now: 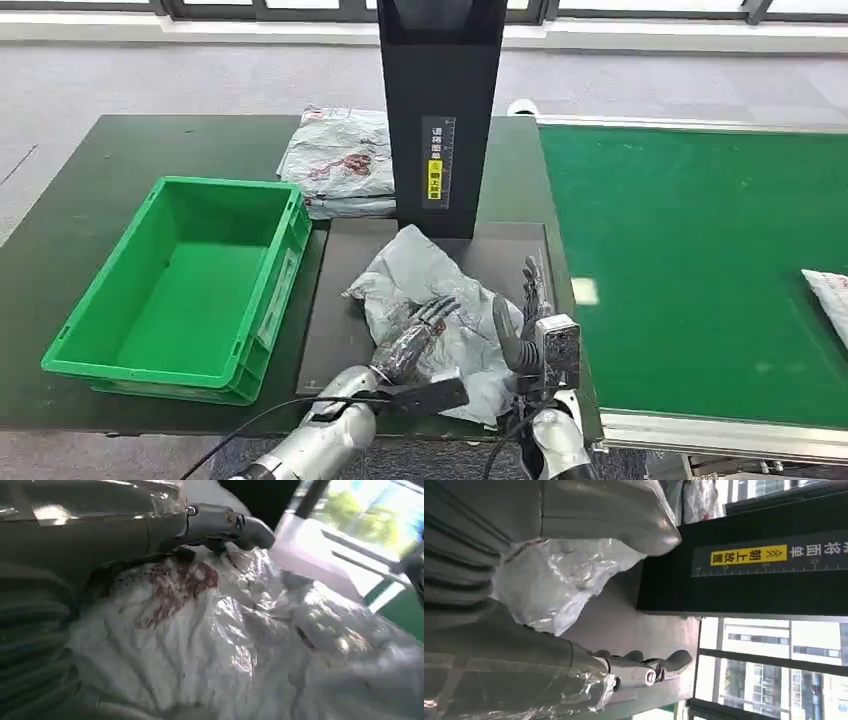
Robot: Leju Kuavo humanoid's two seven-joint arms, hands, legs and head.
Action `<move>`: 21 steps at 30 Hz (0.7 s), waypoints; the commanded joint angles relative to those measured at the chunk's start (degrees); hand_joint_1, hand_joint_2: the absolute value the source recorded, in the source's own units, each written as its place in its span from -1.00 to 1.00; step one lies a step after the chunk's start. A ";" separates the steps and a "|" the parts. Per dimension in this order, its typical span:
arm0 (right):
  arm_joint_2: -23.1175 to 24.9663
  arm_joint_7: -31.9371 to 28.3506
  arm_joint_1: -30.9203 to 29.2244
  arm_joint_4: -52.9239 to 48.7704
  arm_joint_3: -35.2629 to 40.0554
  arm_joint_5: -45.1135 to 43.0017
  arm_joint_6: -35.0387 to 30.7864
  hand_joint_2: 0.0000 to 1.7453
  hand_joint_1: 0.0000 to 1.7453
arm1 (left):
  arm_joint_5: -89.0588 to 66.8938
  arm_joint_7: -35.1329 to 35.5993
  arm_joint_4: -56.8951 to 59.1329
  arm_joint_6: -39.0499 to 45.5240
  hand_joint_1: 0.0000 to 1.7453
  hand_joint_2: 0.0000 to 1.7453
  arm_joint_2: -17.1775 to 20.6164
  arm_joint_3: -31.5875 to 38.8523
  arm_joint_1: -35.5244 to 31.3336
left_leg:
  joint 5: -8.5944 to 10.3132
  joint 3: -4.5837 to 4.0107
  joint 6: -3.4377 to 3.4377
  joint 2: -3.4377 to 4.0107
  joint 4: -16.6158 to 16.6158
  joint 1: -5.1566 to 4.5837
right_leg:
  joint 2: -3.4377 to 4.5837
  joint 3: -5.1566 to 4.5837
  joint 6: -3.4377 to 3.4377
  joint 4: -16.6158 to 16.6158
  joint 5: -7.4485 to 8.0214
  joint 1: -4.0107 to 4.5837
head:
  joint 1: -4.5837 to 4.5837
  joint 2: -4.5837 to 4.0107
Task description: Moved the parcel from conveyor to table for the left to box.
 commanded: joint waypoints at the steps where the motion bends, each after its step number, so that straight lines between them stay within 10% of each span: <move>1: 0.64 -0.31 5.95 -11.98 -2.77 6.17 -4.53 -1.00 -1.00 | -5.95 1.32 7.14 6.35 1.00 1.00 1.77 -5.35 -2.41 | -0.02 0.24 0.01 -0.03 -0.09 0.00 | -0.05 0.26 0.02 -0.11 -0.06 0.01 | 0.02 0.00; 17: 0.02 -2.02 8.74 -13.27 0.26 6.68 -8.72 -1.00 -1.00 | -5.44 0.32 -9.08 28.48 1.00 1.00 3.57 12.31 -0.36 | -0.10 0.38 0.05 0.22 -0.07 0.02 | 0.16 0.31 0.02 -0.08 -0.07 0.03 | 0.02 0.00; 18: -0.04 -2.65 8.32 -12.26 0.88 6.54 -9.53 1.00 -1.00 | -10.23 1.04 -15.62 28.48 1.00 1.00 3.79 18.44 1.16 | -0.10 0.33 0.04 0.23 -0.04 0.05 | 0.18 0.28 0.01 -0.07 -0.05 0.06 | 0.02 0.00; 21: 0.33 -3.26 7.37 -9.76 2.15 5.89 -10.33 1.00 -1.00 | -26.29 -2.67 -33.73 28.48 1.00 1.00 -0.64 37.60 5.65 | -0.08 0.13 0.04 0.25 0.03 0.03 | 0.23 0.08 0.03 0.01 -0.03 0.04 | 0.02 0.00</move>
